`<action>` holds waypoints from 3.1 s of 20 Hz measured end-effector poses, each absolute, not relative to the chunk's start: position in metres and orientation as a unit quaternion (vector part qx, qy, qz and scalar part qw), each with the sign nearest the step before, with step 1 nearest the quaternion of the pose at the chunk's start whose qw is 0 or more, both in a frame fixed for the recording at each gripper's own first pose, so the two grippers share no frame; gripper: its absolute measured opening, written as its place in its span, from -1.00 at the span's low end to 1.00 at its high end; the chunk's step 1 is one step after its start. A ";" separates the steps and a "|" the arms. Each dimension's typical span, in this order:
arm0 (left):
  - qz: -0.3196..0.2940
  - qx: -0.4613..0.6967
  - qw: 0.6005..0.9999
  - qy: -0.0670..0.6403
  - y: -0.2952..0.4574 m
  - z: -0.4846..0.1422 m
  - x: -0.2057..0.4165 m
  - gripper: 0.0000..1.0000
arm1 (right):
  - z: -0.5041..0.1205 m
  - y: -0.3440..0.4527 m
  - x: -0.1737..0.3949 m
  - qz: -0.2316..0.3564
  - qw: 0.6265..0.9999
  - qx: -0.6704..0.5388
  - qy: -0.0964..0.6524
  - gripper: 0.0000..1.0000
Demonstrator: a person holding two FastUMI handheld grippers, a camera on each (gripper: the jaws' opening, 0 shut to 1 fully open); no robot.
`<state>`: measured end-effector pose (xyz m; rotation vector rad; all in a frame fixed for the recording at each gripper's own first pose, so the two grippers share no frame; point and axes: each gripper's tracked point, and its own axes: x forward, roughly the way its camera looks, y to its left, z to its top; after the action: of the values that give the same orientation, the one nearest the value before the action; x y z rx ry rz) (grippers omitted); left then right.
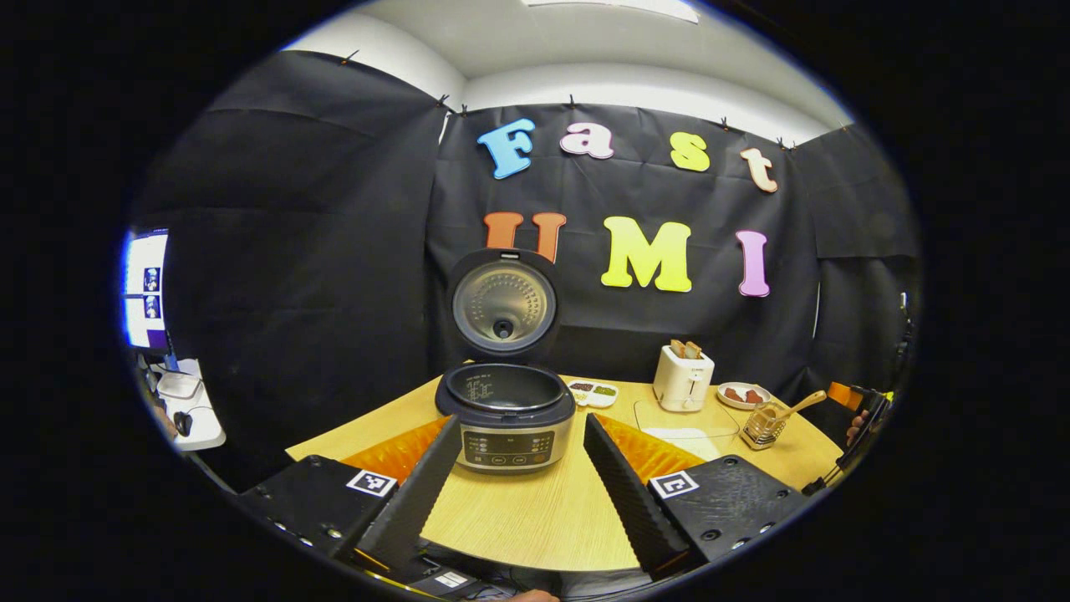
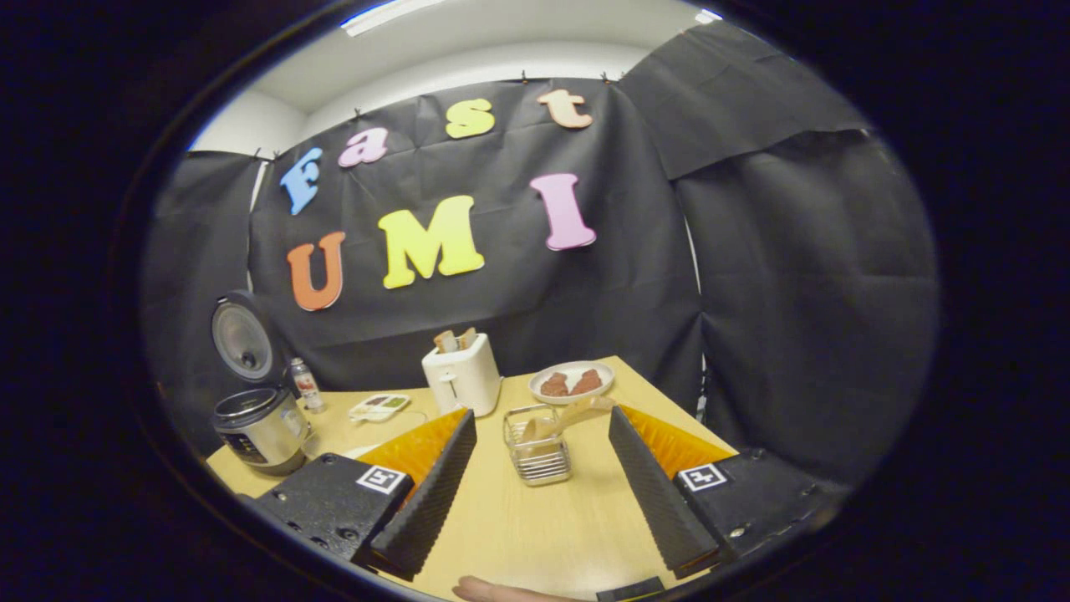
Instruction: Close the left gripper, press the button to open the rice cooker; take a wooden spoon from the chopstick holder with the right hand, scoop a spoonful of rice and pour it into the rice cooker, then put the wooden spoon back into the chopstick holder.
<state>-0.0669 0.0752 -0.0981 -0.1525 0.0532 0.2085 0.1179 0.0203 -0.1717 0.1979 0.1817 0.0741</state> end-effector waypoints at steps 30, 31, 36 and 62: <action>0.013 -0.078 0.995 0.056 0.052 -0.147 -0.088 0.89 | -0.204 0.069 0.269 0.047 0.995 0.039 0.084 -0.69; 0.012 -0.076 0.996 0.055 0.051 -0.146 -0.088 0.89 | -0.197 0.072 0.267 0.049 0.995 0.035 0.076 -0.71; 0.006 -0.073 0.996 0.053 0.051 -0.146 -0.090 0.89 | -0.149 0.089 0.260 0.054 0.998 0.009 0.037 -0.71; -0.005 -0.089 0.994 0.067 0.055 -0.172 -0.092 0.89 | -0.203 0.279 0.238 0.158 0.983 -0.013 0.090 -0.82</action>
<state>-0.0916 0.0549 -0.1720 -0.1777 0.1348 -0.0109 0.2378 0.2788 -0.2033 -0.0267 0.1809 0.3168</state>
